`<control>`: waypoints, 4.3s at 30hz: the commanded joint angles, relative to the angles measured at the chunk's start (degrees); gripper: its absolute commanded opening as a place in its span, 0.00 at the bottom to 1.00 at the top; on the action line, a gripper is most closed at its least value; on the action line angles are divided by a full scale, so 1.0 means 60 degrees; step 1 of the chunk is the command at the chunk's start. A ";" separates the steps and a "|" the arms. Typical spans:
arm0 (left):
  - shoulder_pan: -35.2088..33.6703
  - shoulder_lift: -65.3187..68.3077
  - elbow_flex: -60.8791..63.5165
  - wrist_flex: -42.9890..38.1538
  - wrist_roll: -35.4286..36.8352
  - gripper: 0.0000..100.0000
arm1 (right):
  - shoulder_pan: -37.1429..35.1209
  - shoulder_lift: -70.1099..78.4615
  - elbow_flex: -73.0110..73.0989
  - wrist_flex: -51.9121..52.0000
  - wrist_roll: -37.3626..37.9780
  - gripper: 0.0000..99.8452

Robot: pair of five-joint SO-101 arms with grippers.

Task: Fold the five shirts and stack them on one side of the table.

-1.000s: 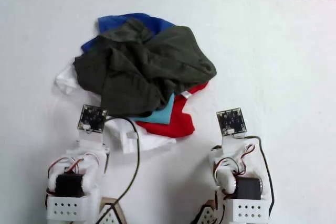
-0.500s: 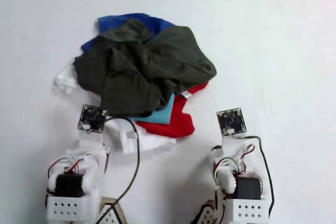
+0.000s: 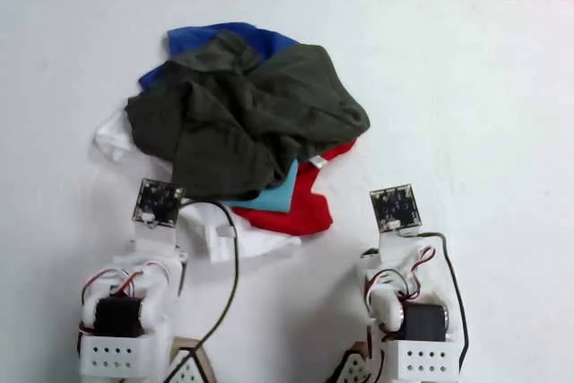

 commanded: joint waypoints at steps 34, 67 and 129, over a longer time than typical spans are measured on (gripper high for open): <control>0.0103 -0.0264 0.0198 0.0044 0.0073 0.03 | -0.1150 -0.0139 -0.0044 -0.2601 0.2212 0.02; 0.0117 -0.0264 0.0198 0.0044 0.0044 0.03 | -0.1062 0.8886 -1.2044 0.2733 0.2286 0.02; 0.1187 1.6908 -1.5216 -0.0337 0.3370 0.35 | -0.1121 0.9092 -0.8894 0.2088 0.2286 0.02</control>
